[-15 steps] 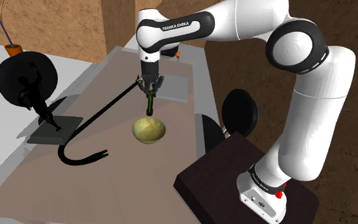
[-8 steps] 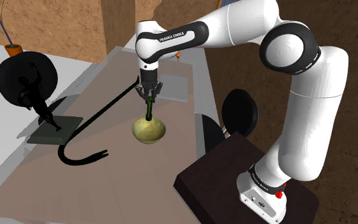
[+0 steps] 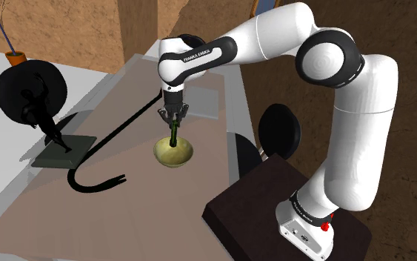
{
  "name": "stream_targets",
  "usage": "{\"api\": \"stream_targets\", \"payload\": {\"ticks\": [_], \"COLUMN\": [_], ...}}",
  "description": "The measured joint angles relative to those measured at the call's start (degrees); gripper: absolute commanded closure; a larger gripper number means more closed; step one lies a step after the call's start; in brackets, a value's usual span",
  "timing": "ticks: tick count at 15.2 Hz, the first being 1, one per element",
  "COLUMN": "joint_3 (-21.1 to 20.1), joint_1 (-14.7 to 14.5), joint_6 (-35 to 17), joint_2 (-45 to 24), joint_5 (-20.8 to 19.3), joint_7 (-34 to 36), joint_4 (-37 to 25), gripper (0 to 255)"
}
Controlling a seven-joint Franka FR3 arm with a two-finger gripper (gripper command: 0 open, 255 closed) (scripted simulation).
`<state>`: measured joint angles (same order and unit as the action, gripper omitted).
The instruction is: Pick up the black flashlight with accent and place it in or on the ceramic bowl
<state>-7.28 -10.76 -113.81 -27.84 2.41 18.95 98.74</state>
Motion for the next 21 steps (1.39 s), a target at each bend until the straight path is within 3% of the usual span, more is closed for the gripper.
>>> {"api": "stream_targets", "payload": {"ticks": [11, 12, 18, 21], "joint_3": [0.1, 0.1, 0.1, 0.1], "joint_1": [-0.1, -0.1, -0.1, 0.0], "joint_6": [-3.1, -3.1, -3.1, 0.5], "joint_2": [-2.4, -2.4, -2.4, -1.4], "joint_5": [-0.2, -0.2, -0.2, -0.2], "joint_7": [-0.2, -0.2, -0.2, -0.1], "joint_4": [0.7, 0.7, 0.7, -1.9], "gripper": [255, 0, 0, 0]}}
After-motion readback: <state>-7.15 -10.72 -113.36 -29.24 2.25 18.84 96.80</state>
